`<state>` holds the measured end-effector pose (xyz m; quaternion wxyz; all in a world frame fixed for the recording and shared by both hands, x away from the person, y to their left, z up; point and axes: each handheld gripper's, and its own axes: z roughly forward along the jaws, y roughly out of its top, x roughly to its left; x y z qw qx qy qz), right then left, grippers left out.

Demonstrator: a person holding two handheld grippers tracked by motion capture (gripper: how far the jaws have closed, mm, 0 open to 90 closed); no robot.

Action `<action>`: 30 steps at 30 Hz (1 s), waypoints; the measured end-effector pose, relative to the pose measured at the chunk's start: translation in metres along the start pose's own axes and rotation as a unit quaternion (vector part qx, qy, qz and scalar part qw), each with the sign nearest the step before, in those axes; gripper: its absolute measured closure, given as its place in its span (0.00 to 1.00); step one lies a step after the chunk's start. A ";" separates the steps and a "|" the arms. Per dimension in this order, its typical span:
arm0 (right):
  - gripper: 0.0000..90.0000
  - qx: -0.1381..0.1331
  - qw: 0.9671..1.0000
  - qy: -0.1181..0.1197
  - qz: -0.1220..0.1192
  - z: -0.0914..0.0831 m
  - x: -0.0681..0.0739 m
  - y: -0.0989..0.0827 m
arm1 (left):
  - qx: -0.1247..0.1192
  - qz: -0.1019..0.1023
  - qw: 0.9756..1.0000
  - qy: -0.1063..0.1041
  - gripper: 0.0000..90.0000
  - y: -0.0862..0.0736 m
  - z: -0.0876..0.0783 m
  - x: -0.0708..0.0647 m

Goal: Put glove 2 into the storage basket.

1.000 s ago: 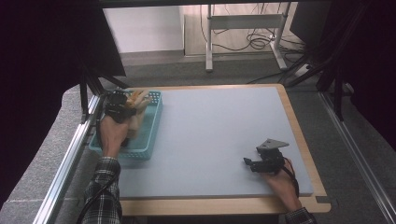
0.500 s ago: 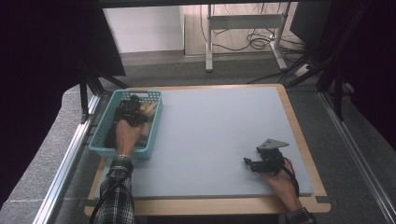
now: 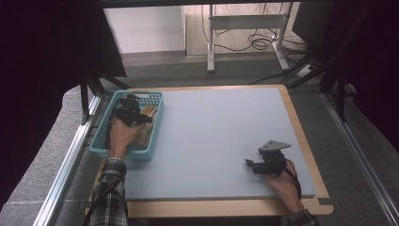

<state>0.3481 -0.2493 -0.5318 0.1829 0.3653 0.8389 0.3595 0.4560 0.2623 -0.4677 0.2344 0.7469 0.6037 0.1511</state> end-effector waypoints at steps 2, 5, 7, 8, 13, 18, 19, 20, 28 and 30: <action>0.28 0.000 1.000 0.000 0.000 0.000 0.000 0.000 | -0.010 0.007 1.000 0.006 0.22 0.002 -0.003 -0.001; 0.28 0.000 1.000 0.000 0.000 0.000 0.000 0.000 | 0.000 0.010 1.000 0.015 0.39 0.002 0.006 -0.001; 0.28 0.000 1.000 0.000 0.000 0.000 0.000 0.000 | 0.022 0.008 1.000 0.017 0.46 0.000 0.016 0.000; 0.28 0.000 1.000 0.000 0.000 0.000 0.000 0.000 | 0.031 0.010 0.999 0.021 0.51 -0.001 0.021 0.000; 0.28 0.000 1.000 0.001 0.000 0.000 0.000 0.000 | 0.011 -0.012 1.000 -0.003 0.70 -0.001 0.013 -0.001; 0.28 0.000 1.000 0.000 0.000 0.000 0.000 0.000 | -0.005 -0.024 0.998 -0.051 0.70 0.002 -0.002 -0.011; 0.28 0.000 1.000 0.000 0.000 0.000 0.000 0.000 | 0.004 -0.024 0.999 -0.047 0.70 0.001 0.000 -0.014; 0.28 0.000 1.000 0.000 0.000 0.000 0.000 0.000 | 0.013 -0.020 0.999 -0.039 0.70 0.000 0.002 -0.016; 0.28 0.000 1.000 0.000 0.000 0.000 0.000 0.000 | 0.029 -0.014 0.999 -0.027 0.62 -0.005 0.017 -0.012; 0.28 0.000 1.000 0.000 0.000 0.000 0.000 0.000 | 0.021 -0.013 1.000 -0.019 0.50 -0.004 0.015 -0.012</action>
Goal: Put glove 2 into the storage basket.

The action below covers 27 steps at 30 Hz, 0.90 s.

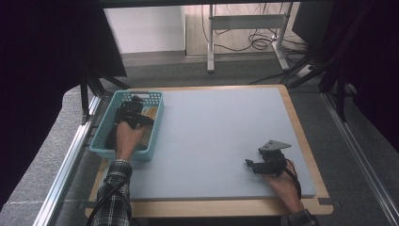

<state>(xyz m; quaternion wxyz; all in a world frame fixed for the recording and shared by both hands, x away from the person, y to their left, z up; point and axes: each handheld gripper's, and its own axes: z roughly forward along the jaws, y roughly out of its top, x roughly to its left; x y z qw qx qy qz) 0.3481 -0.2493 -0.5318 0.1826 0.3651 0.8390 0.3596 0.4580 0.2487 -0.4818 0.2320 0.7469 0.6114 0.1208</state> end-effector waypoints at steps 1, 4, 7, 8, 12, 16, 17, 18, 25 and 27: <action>0.28 0.000 1.000 0.000 0.000 0.000 0.000 0.000 | -0.002 0.000 1.000 0.003 0.47 0.000 -0.001 0.000; 0.28 0.000 1.000 0.000 0.000 0.000 0.000 0.000 | -0.014 0.002 1.000 0.013 0.41 -0.001 -0.004 -0.001; 0.28 0.000 1.000 0.000 0.000 0.000 0.000 0.000 | -0.026 0.000 1.000 0.013 0.34 -0.002 -0.008 0.003; 0.28 0.000 1.000 0.000 0.000 0.000 0.000 0.000 | -0.031 -0.001 0.999 0.011 0.32 -0.003 -0.010 0.004; 0.28 0.000 1.000 0.000 0.000 0.000 0.000 0.000 | -0.047 0.000 0.999 0.008 0.24 -0.006 -0.016 0.007; 0.28 0.000 1.000 -0.001 -0.001 0.000 0.000 0.000 | -0.066 0.001 0.998 -0.002 0.19 -0.008 -0.024 0.010; 0.28 0.000 1.000 -0.001 -0.001 0.000 0.000 0.000 | -0.068 0.002 0.998 -0.004 0.19 -0.009 -0.025 0.011; 0.28 0.000 1.000 -0.001 -0.001 0.000 0.000 0.000 | -0.071 0.003 0.997 -0.005 0.18 -0.010 -0.027 0.011; 0.27 0.000 1.000 -0.001 -0.001 0.000 0.000 0.000 | -0.088 0.006 0.996 -0.019 0.14 -0.014 -0.033 0.013; 0.27 0.000 1.000 -0.001 -0.001 0.000 0.000 0.000 | -0.092 0.006 0.995 -0.023 0.13 -0.016 -0.034 0.013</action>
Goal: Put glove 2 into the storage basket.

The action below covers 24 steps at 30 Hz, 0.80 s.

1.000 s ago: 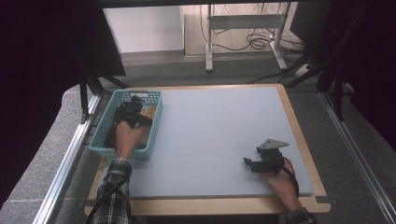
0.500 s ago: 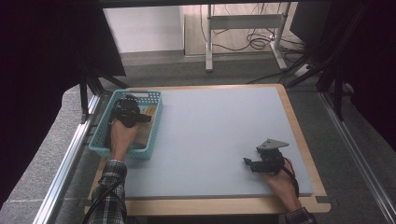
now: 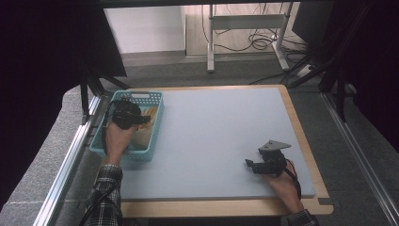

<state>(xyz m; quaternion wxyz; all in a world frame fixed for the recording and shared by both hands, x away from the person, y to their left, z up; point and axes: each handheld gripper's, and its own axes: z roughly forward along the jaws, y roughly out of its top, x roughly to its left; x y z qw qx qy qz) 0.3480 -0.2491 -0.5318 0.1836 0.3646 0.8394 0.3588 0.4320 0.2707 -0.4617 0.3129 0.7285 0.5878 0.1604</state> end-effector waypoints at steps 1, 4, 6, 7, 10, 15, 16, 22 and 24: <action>0.27 0.000 1.000 0.000 0.000 0.000 0.000 0.000 | -0.001 0.001 1.000 -0.004 0.13 0.000 -0.001 0.000; 0.27 0.000 1.000 0.000 0.000 0.000 0.000 0.000 | -0.006 0.005 1.000 -0.007 0.11 -0.001 -0.004 -0.001; 0.27 0.000 1.000 0.000 0.000 0.000 0.000 0.000 | -0.010 0.008 1.000 -0.009 0.10 -0.002 -0.006 -0.003; 0.27 0.000 1.000 0.000 0.001 0.000 0.000 0.000 | -0.011 0.013 1.000 -0.012 0.09 -0.002 -0.008 -0.004; 0.27 0.000 1.000 0.000 0.000 0.000 0.000 0.000 | -0.016 0.027 0.999 -0.017 0.07 -0.003 -0.011 -0.011; 0.27 0.000 1.000 0.000 0.000 0.000 0.000 0.000 | -0.023 0.051 0.998 -0.028 0.05 -0.006 -0.015 -0.023; 0.27 0.000 1.000 0.000 0.000 0.000 0.000 0.000 | -0.025 0.053 0.998 -0.031 0.05 -0.006 -0.016 -0.026; 0.27 0.000 1.000 0.000 0.000 0.000 0.000 0.000 | -0.042 0.075 0.995 -0.057 0.03 -0.011 -0.023 -0.050; 0.27 0.000 1.000 -0.001 0.000 0.000 0.000 0.000 | -0.045 0.087 0.993 -0.067 0.02 -0.014 -0.024 -0.061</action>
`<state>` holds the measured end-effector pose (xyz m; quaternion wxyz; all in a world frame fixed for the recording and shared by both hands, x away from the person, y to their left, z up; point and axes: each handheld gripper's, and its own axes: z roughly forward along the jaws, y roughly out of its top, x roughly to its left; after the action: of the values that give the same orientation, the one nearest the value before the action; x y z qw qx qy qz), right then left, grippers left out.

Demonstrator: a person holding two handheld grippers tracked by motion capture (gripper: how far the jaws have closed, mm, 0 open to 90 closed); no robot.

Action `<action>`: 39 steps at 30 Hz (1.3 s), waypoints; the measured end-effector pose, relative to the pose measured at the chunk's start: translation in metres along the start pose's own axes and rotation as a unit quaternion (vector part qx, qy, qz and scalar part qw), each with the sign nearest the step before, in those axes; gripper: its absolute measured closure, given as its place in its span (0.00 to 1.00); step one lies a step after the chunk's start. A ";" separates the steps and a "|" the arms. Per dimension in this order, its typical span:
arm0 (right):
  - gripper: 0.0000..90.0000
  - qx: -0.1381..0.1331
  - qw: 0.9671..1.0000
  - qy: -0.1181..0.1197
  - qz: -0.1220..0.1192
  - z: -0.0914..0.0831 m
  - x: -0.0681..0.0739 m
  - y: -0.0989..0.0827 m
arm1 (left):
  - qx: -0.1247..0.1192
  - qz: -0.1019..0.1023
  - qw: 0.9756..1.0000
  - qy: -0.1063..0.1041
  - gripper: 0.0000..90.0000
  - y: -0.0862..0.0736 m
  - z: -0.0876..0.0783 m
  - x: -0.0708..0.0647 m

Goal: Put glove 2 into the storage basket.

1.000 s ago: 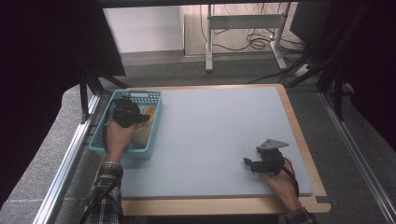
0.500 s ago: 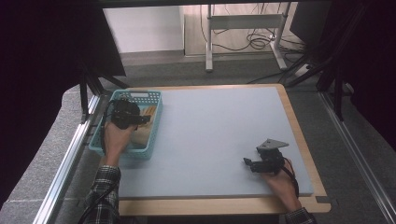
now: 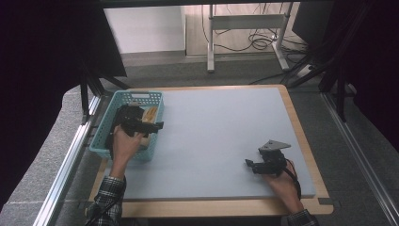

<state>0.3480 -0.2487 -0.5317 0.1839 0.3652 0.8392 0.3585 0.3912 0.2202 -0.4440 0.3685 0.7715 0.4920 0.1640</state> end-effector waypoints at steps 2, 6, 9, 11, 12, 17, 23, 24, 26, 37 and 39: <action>0.27 0.000 1.000 0.000 0.000 0.000 0.000 0.000 | -0.001 0.008 1.000 -0.005 0.01 -0.001 0.000 -0.008; 0.27 0.000 1.000 0.000 0.001 0.000 0.000 0.000 | -0.011 0.026 0.999 -0.025 0.00 -0.006 0.002 -0.029; 0.27 0.000 1.000 0.000 0.000 0.000 0.000 0.000 | -0.017 0.030 0.998 -0.043 0.00 -0.012 0.005 -0.042; 0.27 0.000 1.000 0.000 0.000 0.000 0.000 0.000 | -0.019 0.038 0.998 -0.052 0.00 -0.017 0.007 -0.053; 0.27 0.000 1.000 0.000 0.000 0.000 0.000 0.000 | -0.020 0.041 0.997 -0.055 0.00 -0.019 0.008 -0.056; 0.27 0.000 1.000 0.000 0.000 0.000 0.000 0.000 | -0.030 0.060 0.995 -0.079 0.00 -0.031 0.013 -0.077; 0.27 0.000 1.000 0.000 0.000 0.000 0.000 0.000 | -0.035 0.069 0.992 -0.102 0.01 -0.046 0.018 -0.095; 0.27 0.000 1.000 0.000 0.000 0.000 0.000 0.000 | -0.034 0.071 0.992 -0.101 0.01 -0.048 0.020 -0.097; 0.27 0.000 1.000 0.000 0.000 0.000 0.000 0.000 | -0.029 0.076 0.992 -0.101 0.01 -0.054 0.023 -0.101; 0.27 0.000 1.000 0.000 0.000 0.000 0.000 0.000 | 0.009 0.104 0.992 -0.076 0.01 -0.089 0.047 -0.114; 0.27 0.000 1.000 0.000 0.000 0.000 0.000 0.000 | 0.017 0.109 0.991 -0.070 0.01 -0.093 0.051 -0.115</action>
<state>0.3479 -0.2486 -0.5317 0.1840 0.3651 0.8394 0.3582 0.3103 0.1207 -0.5339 0.3692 0.8363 0.3804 0.1402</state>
